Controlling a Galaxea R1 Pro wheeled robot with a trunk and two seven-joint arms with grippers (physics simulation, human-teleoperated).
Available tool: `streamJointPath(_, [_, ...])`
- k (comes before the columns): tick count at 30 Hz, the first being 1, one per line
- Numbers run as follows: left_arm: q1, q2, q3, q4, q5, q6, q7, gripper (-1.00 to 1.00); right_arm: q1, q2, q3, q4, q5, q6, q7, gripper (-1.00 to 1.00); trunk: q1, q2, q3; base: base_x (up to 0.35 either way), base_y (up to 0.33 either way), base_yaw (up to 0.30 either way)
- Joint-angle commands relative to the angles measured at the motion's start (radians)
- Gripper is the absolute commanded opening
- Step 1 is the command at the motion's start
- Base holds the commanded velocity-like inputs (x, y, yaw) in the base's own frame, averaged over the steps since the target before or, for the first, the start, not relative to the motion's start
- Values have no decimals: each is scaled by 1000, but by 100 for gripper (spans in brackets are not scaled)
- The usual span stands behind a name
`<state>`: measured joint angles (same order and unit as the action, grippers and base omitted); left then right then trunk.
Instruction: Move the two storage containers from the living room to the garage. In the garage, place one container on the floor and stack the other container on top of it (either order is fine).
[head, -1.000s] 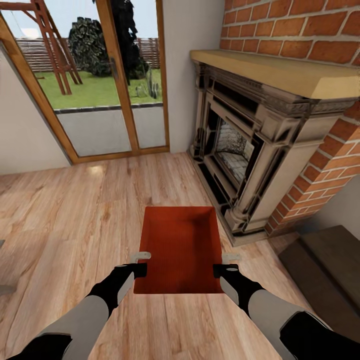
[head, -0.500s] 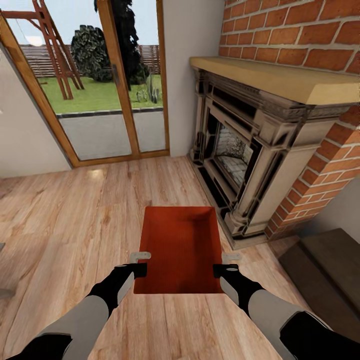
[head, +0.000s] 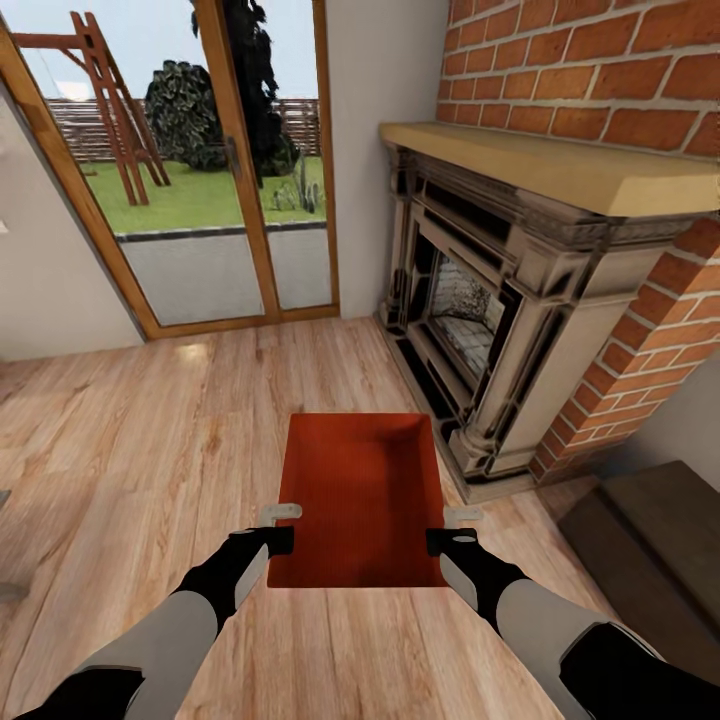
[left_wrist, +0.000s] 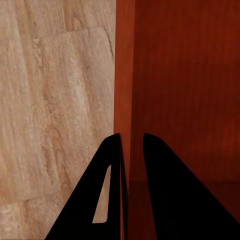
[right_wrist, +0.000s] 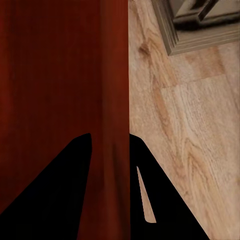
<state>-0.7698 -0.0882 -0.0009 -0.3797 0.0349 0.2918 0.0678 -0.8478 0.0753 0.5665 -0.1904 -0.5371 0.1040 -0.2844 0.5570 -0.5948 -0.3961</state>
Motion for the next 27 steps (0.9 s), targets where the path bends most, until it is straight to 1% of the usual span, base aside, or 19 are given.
streamJointPath(1, [0, -1, 6, 1, 19, 6, 7, -100, 0, 0, 12, -7, 5, 6, 18, -100, 0, -1, 0, 0, 0, 0])
streamJointPath(27, [0, -1, 6, 2, 19, 6, 7, -100, 0, 0, 12, -7, 5, 6, 18, -100, 0, -1, 41, 0, 0, 0])
